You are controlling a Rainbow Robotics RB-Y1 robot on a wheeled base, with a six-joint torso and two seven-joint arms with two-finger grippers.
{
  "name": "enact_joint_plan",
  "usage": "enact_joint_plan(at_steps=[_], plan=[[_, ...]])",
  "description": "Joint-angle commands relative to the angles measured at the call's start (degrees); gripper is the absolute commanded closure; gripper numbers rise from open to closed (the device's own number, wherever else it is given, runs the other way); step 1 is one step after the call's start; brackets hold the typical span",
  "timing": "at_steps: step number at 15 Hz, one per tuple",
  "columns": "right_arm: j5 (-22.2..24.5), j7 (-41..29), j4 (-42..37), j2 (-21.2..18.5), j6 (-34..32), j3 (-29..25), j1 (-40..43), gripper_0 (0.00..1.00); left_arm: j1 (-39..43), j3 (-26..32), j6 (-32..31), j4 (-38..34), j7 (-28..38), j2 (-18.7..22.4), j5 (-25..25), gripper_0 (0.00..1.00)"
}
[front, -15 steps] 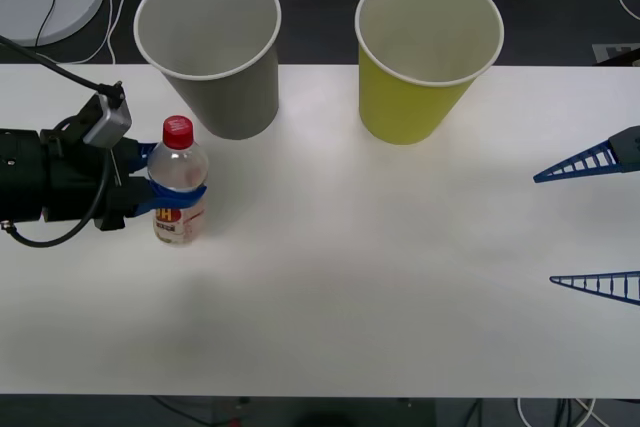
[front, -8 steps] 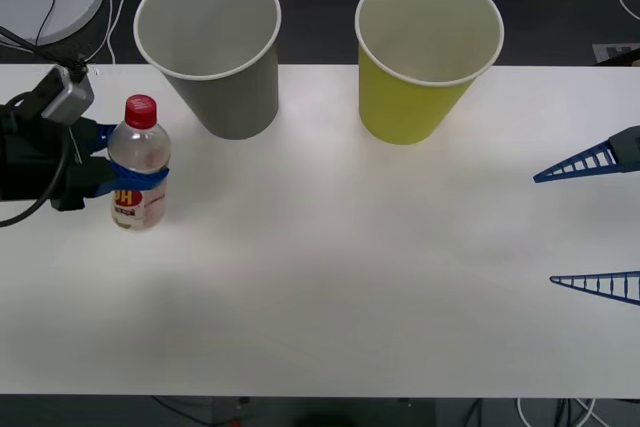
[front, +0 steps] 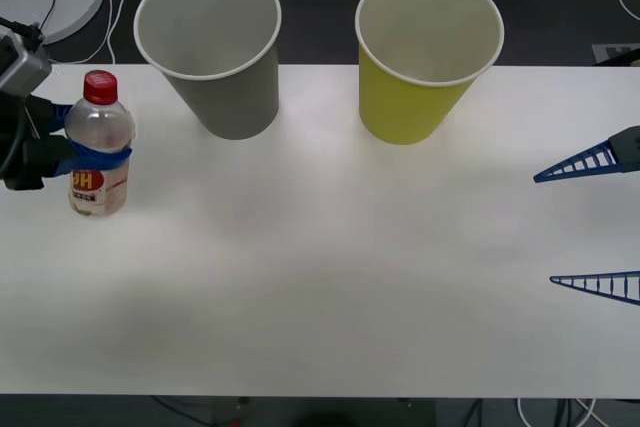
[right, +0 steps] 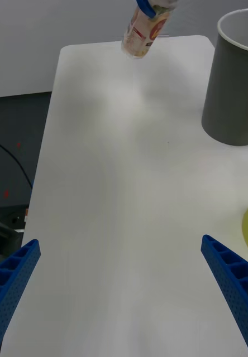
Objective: Put the can into the green bin and the plastic bottle into the gray bin
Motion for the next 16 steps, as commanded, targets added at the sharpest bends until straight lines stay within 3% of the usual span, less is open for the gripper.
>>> enact_joint_plan(at_steps=[1, 6, 11, 16], plan=[[0.00, 0.00, 0.00, 0.00, 0.00, 0.00, 0.00, 0.00, 0.00, 0.20, 0.00, 0.73, 0.83, 3.87, 3.30, 1.00], [0.00, 0.00, 0.00, 0.00, 0.00, 0.00, 0.00, 0.00, -0.09, 1.96, -1.49, 1.96, 2.67, 8.35, 6.03, 1.00], [0.00, 0.00, 0.00, 0.00, 0.00, 0.00, 0.00, 0.00, -6.68, 4.86, -14.23, 6.88, 4.69, 8.27, 6.03, 1.00], [0.00, 0.00, 0.00, 0.00, 0.00, 0.00, 0.00, 0.00, -12.39, 4.60, -20.21, 8.91, 7.42, 8.27, 4.18, 1.00]])
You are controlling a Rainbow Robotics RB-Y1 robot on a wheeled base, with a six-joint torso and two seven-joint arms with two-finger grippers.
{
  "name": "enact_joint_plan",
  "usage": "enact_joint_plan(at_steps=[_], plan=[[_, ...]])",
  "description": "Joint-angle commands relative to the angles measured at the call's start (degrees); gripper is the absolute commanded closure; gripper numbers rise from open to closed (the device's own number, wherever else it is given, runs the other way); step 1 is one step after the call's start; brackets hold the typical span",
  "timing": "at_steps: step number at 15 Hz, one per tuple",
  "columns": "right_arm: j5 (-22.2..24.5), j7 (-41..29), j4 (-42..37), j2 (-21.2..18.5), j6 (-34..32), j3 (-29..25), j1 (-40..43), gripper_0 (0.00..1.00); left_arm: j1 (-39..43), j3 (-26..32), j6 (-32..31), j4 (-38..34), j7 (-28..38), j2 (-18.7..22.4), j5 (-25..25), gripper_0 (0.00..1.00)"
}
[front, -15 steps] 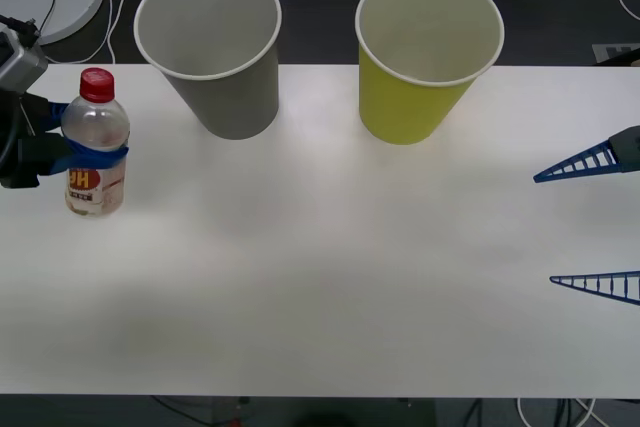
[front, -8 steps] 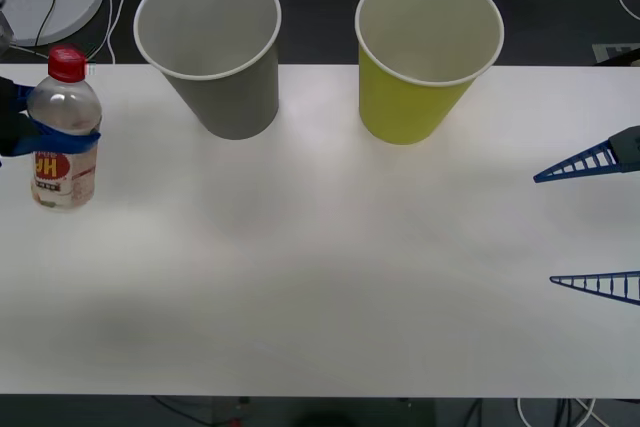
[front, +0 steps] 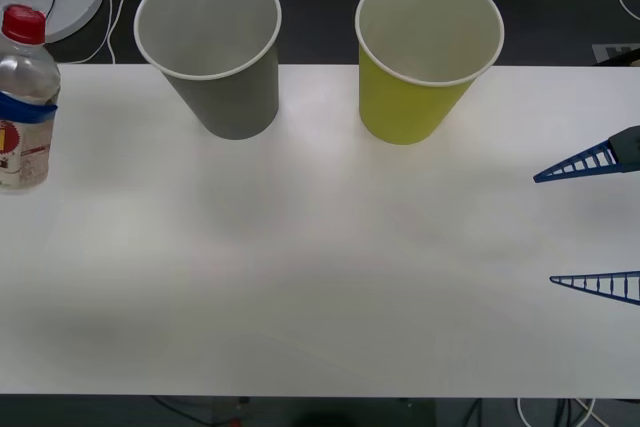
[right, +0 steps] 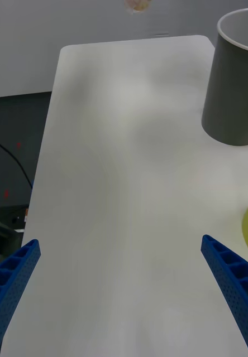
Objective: Put the can into the green bin and the plastic bottle into the gray bin
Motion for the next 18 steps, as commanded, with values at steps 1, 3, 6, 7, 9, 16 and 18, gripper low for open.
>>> enact_joint_plan(at_steps=[1, 3, 6, 7, 9, 16, 18], plan=[[0.00, 0.00, 0.00, 0.00, 0.00, 0.00, 0.00, 0.00, -3.00, -0.98, -1.99, 0.70, 1.56, -0.01, -1.37, 1.00], [0.00, 0.00, 0.00, 0.00, 0.00, 0.00, 0.00, 0.00, -8.10, -5.11, -3.05, 2.20, 2.35, -0.01, -2.07, 1.00], [0.00, 0.00, 0.00, 0.00, 0.00, 0.00, 0.00, 0.00, -16.10, -12.41, -3.14, 5.27, 2.43, -0.01, -2.60, 1.00], [0.00, 0.00, 0.00, 0.00, 0.00, 0.00, 0.00, 0.00, -19.26, -15.13, -3.14, 6.24, 2.43, -0.01, -2.69, 1.00], [0.00, 0.00, 0.00, 0.00, 0.00, 0.00, 0.00, 0.00, -25.50, -20.76, -3.84, 8.44, 2.61, -0.10, -2.95, 1.00], [0.00, 0.00, 0.00, 0.00, 0.00, 0.00, 0.00, 0.00, -47.04, -40.44, -8.06, 18.19, 1.38, -2.39, -3.04, 1.00], [0.00, 0.00, 0.00, 0.00, 0.00, 0.00, 0.00, 0.00, -52.66, -44.84, -9.99, 21.62, 0.77, -4.32, -3.30, 1.00]])
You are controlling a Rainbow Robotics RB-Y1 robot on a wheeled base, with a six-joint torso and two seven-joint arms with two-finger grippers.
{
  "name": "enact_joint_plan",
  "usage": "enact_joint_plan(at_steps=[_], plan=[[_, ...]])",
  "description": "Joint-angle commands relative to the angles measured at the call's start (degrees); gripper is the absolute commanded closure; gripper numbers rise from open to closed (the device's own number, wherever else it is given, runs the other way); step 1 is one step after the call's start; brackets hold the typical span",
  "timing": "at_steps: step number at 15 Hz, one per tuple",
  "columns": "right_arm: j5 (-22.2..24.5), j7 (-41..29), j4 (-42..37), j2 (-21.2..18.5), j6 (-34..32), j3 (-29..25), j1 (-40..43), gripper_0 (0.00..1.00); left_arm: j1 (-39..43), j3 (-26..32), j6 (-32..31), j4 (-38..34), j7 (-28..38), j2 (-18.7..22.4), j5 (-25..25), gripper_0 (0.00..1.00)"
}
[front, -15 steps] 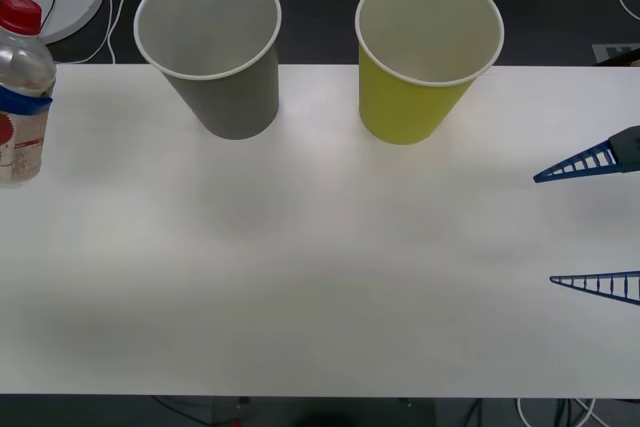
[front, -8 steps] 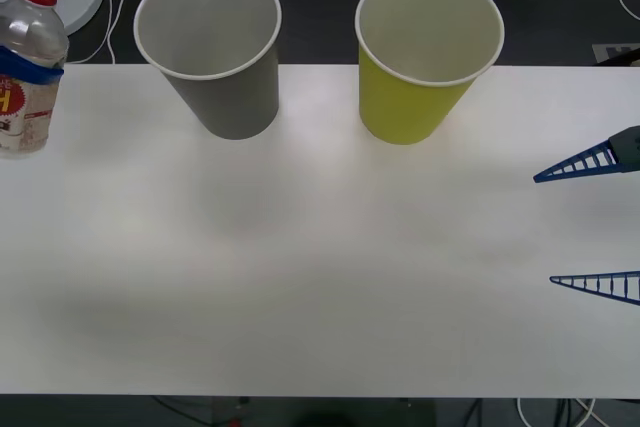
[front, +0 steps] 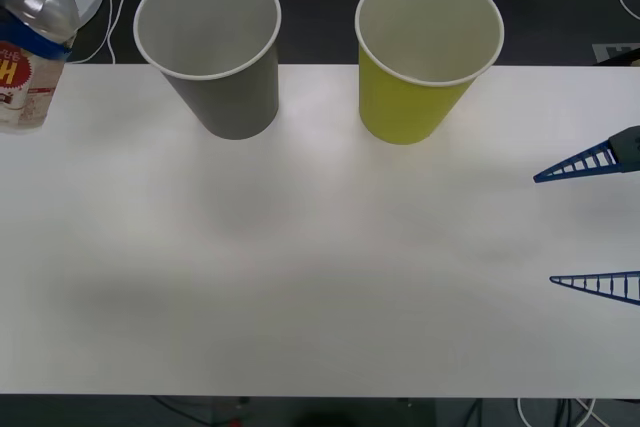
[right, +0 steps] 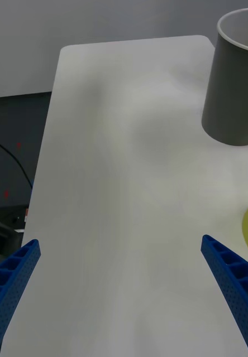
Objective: Put the can into the green bin and the plastic bottle into the gray bin
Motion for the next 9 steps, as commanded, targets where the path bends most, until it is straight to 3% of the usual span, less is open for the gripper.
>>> enact_joint_plan(at_steps=[1, 6, 9], plan=[[0.00, 0.00, 0.00, 0.00, 0.00, 0.00, 0.00, 0.00, -7.22, -5.58, -3.05, 4.88, -0.87, -2.67, -0.61, 1.00], [0.00, 0.00, 0.00, 0.00, 0.00, 0.00, 0.00, 0.00, -18.47, -14.55, -5.25, 12.96, -3.07, -7.77, -1.84, 1.00], [0.00, 0.00, 0.00, 0.00, 0.00, 0.00, 0.00, 0.00, -21.11, -14.99, -5.25, 16.83, -3.94, -11.19, -3.16, 1.00]])
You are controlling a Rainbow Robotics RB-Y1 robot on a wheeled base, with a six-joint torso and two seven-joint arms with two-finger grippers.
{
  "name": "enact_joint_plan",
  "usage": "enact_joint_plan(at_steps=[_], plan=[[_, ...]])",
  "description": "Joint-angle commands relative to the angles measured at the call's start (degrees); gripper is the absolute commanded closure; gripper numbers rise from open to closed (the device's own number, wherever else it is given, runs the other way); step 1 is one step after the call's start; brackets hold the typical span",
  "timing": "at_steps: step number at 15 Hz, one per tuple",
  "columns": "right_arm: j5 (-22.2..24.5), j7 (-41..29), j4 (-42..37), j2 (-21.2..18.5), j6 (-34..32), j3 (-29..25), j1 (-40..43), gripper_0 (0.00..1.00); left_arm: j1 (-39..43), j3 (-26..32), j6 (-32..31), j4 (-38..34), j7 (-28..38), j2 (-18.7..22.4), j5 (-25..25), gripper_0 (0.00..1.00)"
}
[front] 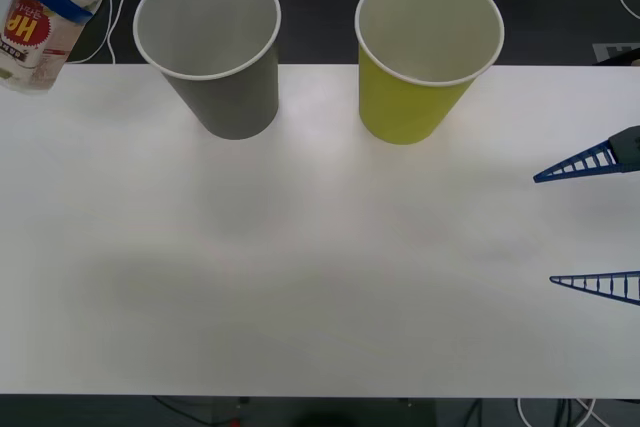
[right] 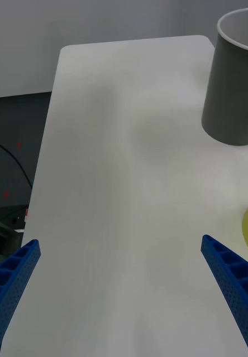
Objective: Put the can into the green bin and the plastic bottle into the gray bin
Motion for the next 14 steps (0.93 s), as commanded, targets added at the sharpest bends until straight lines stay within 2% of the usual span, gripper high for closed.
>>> enact_joint_plan(at_steps=[1, 4, 14], plan=[[0.00, 0.00, 0.00, 0.00, 0.00, 0.00, 0.00, 0.00, -2.02, -0.12, 0.01, 3.30, -0.50, -3.23, -1.29, 1.00], [0.00, 0.00, 0.00, 0.00, 0.00, 0.00, 0.00, 0.00, -3.69, -0.12, 0.01, 4.88, -0.15, -6.83, -5.07, 1.00], [0.00, 0.00, 0.00, 0.00, 0.00, 0.00, 0.00, 0.00, -8.79, -0.21, -1.92, 14.29, 0.20, -16.23, -8.32, 1.00]])
